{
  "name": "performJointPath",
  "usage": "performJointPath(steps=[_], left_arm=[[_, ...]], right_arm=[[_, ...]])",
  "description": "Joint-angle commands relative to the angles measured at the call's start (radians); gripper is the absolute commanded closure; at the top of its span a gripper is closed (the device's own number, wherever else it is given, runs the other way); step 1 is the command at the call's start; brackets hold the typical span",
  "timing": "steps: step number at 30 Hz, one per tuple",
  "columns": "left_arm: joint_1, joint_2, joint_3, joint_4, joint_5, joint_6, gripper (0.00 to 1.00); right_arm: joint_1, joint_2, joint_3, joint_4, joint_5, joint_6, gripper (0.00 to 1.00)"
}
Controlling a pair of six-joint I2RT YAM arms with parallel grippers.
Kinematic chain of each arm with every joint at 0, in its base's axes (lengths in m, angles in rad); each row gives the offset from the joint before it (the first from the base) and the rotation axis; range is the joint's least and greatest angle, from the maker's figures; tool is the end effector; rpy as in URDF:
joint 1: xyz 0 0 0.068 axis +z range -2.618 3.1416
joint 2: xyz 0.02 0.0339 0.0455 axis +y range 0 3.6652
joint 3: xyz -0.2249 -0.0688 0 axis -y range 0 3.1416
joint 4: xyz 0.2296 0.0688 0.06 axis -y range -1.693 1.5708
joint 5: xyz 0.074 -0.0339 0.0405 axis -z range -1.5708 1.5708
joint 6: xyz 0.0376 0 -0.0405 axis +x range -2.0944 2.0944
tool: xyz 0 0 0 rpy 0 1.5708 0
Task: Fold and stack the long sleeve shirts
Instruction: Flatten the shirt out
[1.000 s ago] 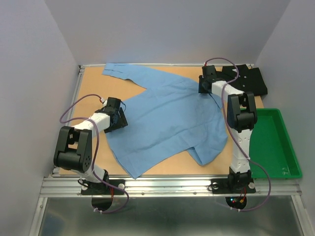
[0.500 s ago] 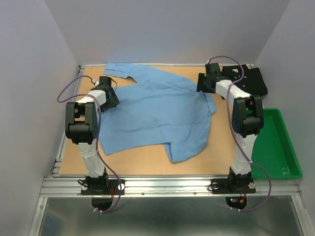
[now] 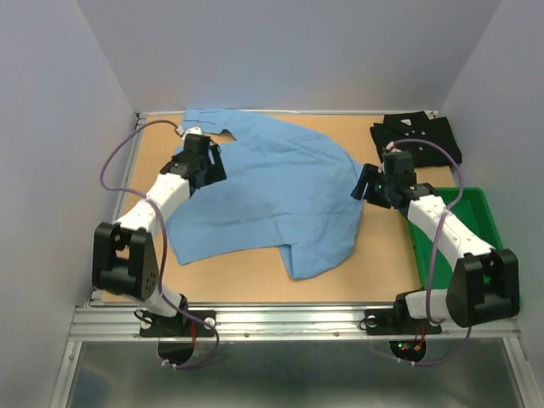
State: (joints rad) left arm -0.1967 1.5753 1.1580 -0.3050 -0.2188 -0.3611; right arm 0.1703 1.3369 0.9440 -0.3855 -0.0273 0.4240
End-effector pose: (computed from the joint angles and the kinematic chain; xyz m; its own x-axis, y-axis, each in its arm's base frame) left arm 0.3334 -0.0581 0.2270 -0.6175 -0.2286 -0.7526 -0.2000 0.9710 -0.1308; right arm 0.2781 0.0489 0.2214 -0.7083 0.2955 -0.6411 0.1128 0.9439 0.3104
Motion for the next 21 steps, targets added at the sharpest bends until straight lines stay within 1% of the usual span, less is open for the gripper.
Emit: performJointPath(steps=[1, 2, 3, 5, 6, 7, 8, 9, 11, 12, 15, 16, 18, 19, 21], left_arm=[[-0.209, -0.186, -0.147, 0.027, 0.105, 0.047, 0.13], [-0.254, -0.211, -0.179, 0.039, 0.133, 0.05, 0.13], [-0.356, -0.26, -0.242, 0.067, 0.159, 0.05, 0.13], [-0.45, -0.302, -0.296, 0.092, 0.192, 0.039, 0.13], [-0.539, -0.332, -0.341, 0.125, 0.194, 0.04, 0.13], [-0.594, -0.343, -0.363, 0.142, 0.191, 0.045, 0.13], [-0.64, -0.35, -0.38, 0.158, 0.176, 0.05, 0.13], [-0.729, -0.347, -0.4, 0.177, 0.167, 0.06, 0.13], [-0.802, -0.327, -0.409, 0.191, 0.139, 0.071, 0.13], [-0.876, -0.296, -0.409, 0.204, 0.128, 0.08, 0.13], [-0.972, -0.244, -0.402, 0.222, 0.076, 0.088, 0.13], [-1.021, -0.213, -0.403, 0.23, 0.064, 0.093, 0.13], [-1.061, -0.184, -0.402, 0.244, 0.053, 0.102, 0.13], [-1.102, -0.158, -0.4, 0.247, 0.032, 0.115, 0.14], [-1.133, -0.134, -0.396, 0.26, 0.009, 0.129, 0.14]], right_arm=[[-0.003, -0.111, -0.122, -0.042, -0.117, 0.05, 0.34], [-0.003, -0.134, -0.148, -0.044, -0.126, 0.05, 0.34], [-0.003, -0.152, -0.184, -0.047, -0.132, 0.05, 0.34], [-0.002, -0.185, -0.215, -0.055, -0.132, 0.048, 0.34], [-0.002, -0.209, -0.235, -0.056, -0.131, 0.047, 0.34], [-0.002, -0.22, -0.241, -0.056, -0.126, 0.047, 0.34], [-0.005, -0.228, -0.246, -0.058, -0.128, 0.047, 0.34], [-0.002, -0.232, -0.249, -0.056, -0.131, 0.047, 0.34], [-0.002, -0.235, -0.249, -0.056, -0.14, 0.047, 0.34], [-0.002, -0.239, -0.248, -0.058, -0.144, 0.048, 0.34], [-0.002, -0.252, -0.243, -0.058, -0.128, 0.05, 0.34], [-0.003, -0.265, -0.241, -0.059, -0.119, 0.048, 0.34], [-0.003, -0.274, -0.241, -0.061, -0.115, 0.05, 0.34], [-0.002, -0.277, -0.241, -0.061, -0.123, 0.052, 0.34], [-0.002, -0.281, -0.244, -0.061, -0.129, 0.053, 0.34]])
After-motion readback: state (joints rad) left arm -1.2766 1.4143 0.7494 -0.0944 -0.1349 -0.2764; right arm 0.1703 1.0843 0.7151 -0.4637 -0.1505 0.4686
